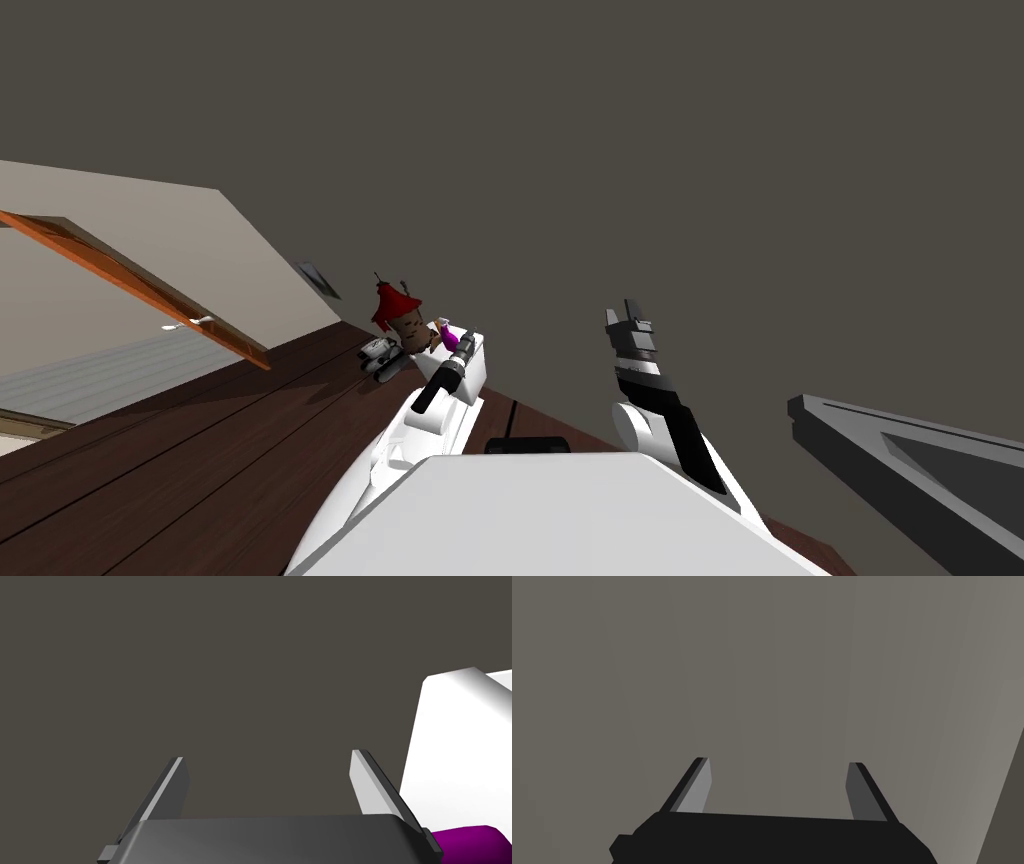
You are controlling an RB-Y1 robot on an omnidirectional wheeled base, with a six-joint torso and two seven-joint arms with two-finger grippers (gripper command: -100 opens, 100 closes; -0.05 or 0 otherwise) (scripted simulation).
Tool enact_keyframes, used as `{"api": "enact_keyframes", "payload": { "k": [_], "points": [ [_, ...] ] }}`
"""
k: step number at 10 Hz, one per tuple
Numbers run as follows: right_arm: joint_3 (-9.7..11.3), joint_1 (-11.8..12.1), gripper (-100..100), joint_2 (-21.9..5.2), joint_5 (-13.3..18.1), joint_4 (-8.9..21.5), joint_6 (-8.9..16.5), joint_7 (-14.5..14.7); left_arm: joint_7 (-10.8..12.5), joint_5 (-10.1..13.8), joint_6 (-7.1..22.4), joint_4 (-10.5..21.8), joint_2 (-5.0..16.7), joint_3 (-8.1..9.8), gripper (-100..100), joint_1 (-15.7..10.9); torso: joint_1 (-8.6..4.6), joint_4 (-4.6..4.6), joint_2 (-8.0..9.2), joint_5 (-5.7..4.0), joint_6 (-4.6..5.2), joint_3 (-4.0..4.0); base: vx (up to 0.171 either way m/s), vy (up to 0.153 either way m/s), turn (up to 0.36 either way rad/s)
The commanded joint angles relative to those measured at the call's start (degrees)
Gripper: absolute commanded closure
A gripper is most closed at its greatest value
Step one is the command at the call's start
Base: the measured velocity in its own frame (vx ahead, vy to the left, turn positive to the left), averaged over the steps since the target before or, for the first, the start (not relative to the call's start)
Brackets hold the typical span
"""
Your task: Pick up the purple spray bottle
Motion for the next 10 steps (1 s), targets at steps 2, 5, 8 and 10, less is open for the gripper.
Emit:
{"api": "enact_keyframes", "payload": {
  "k": [2, 5, 8, 10],
  "points": [
    [0.0, 0.0, 0, 0.0, 0.0, 0.0, 0.0, 0.0, 0.6, 1.2, 4.0, 1.4, 1.8, -0.69, -100, -2.4, -0.02, 0.0, 0.0, 0.0, 0.0, 0.0, -0.001, 0.005, -0.03],
    [0.0, 0.0, 0, 0.0, 0.0, 0.0, 0.0, 0.0, 1.1, 2.2, 9.3, 2.8, 3.4, -1.38, -100, -4.6, 0.01, 0.0, 0.0, 0.0, 0.01, 0.0, -0.002, 0.012, -0.059],
    [0.0, 0.0, 0, 0.0, 0.0, 0.0, 0.0, 0.0, 1.6, 3.3, 13.7, 4.2, 5.1, -2.11, -100, -6.8, -0.02, 0.0, 0.0, 0.0, 0.02, 0.0, -0.003, 0.006, -0.044],
    [0.0, 0.0, 0, 0.0, 0.0, 0.0, 0.0, 0.0, 2.2, 4.4, 16.8, 5.6, 6.7, -2.87, -100, -9.1, -0.02, 0.0, 0.01, 0.0, -0.02, 0.01, -0.003, 0.007, -0.037]
  ]
}}
